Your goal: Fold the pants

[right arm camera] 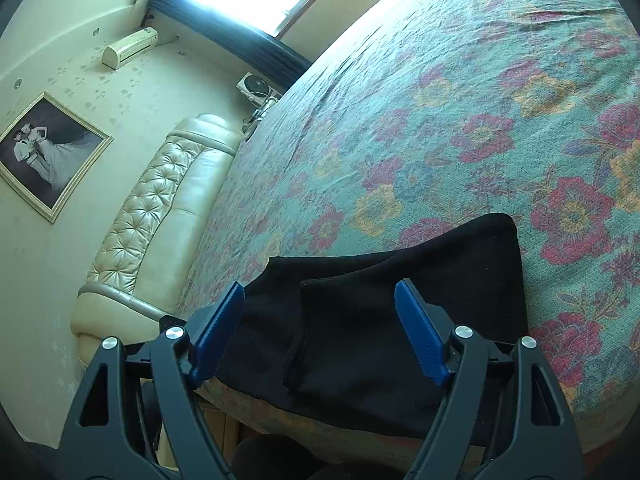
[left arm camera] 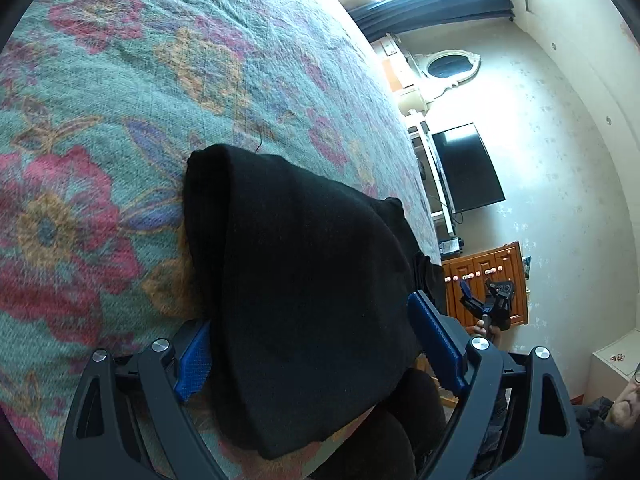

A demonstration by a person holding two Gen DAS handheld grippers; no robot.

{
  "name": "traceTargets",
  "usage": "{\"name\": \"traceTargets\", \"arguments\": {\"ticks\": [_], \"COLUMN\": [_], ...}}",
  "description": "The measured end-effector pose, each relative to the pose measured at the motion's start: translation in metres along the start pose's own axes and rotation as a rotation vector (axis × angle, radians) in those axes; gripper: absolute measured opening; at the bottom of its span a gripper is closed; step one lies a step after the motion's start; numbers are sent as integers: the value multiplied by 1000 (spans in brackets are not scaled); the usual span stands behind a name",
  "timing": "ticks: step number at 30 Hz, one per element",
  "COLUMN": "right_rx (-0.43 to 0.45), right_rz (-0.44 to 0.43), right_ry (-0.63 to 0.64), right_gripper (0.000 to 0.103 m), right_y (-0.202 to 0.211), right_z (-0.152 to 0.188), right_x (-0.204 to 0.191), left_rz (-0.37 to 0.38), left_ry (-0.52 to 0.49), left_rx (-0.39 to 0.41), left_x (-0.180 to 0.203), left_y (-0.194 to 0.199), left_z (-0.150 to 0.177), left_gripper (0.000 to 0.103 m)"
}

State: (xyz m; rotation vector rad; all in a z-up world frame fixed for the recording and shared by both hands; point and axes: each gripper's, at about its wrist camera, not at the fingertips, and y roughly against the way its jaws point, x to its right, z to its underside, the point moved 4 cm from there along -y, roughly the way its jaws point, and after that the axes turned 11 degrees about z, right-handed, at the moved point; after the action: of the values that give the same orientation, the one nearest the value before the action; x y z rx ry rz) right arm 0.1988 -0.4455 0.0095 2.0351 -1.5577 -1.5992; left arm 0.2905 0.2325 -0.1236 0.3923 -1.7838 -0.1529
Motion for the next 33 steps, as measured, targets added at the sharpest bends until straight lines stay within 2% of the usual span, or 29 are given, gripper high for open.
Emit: {"name": "traceTargets", "arguments": {"ticks": [4,5,6,7,15,18,22,24,27,33], "right_rx": [-9,-12,-16,-19,-35,-37,-41,-45,-49,-79], "right_rz": [-9,-9,-9,-10,0,0,-1,-5,-11,-36], "right_ry": [6,7,10,11,4,5,17,21,35,46], "right_gripper": [78,78,78,78,78,78,78,78,78,78], "right_y": [-7,-8,-10,-11,-14,-12,-10,-7,-2,6], "right_z": [3,4,5,6,7,7,8,8,10,18], "right_x": [-8,-9,-10,-10,-8,-8,-10,-12,-16,-20], "left_rz": [-55,-74,-110,-155,-235,-247,-225,-232,-252,-232], "left_ry": [-66,-93,-110,-118,-144,-156,-198,-244,-292,-393], "left_rx": [-38,-50,-63,-76,-25,18,57,46,27,-36], "left_x": [7,9,9,6,20,42,85,115,157,228], "left_y": [-13,-16,-18,-21,-18,-12,-13,-26,-52,-130], "left_z": [2,3,5,7,6,1,-3,-3,-5,2], "left_gripper": [85,73,46,30,26,23,22,19,19,19]}}
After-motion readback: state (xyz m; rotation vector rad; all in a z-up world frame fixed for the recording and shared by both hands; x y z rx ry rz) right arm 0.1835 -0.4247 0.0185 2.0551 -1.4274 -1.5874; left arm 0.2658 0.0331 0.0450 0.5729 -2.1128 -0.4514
